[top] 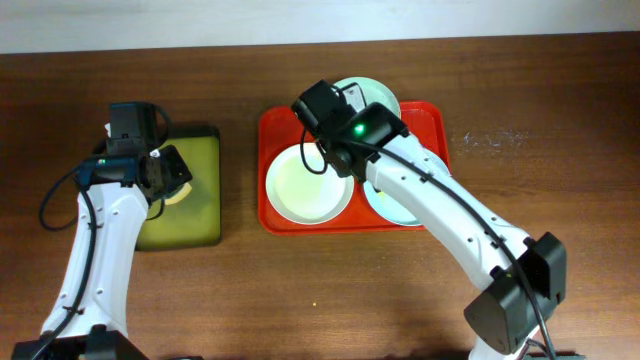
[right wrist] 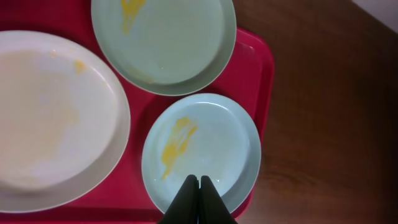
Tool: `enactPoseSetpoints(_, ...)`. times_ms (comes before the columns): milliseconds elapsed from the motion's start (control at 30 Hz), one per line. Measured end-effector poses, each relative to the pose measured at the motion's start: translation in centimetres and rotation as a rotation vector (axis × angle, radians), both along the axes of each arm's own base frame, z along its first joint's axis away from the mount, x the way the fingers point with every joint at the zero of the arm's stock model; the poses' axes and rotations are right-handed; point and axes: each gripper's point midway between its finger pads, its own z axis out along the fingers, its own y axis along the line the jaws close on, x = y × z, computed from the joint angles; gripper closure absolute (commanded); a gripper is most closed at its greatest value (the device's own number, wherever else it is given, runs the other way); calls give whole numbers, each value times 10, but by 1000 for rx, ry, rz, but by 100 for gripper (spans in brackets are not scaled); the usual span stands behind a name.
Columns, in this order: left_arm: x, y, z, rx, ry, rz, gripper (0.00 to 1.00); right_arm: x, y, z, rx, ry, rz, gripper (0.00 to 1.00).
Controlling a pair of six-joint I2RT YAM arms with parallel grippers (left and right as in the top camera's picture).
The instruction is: Clean dirty plates on tray and stack at the side
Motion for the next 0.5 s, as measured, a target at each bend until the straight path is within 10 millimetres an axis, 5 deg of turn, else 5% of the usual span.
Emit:
enactPoseSetpoints(33,0,-1,0,-3,0,-1,100,-1,3,-1,7,3,7,82)
enactPoseSetpoints(67,0,-1,0,-3,0,-2,100,-1,7,-2,26,8,16,55)
enactPoseSetpoints(167,0,-2,0,-10,-1,-4,100,5,23,-7,131,18,37,34)
enactPoseSetpoints(500,1,-6,-1,-33,-3,-12,100,44,1,-109,440,264,-72,43)
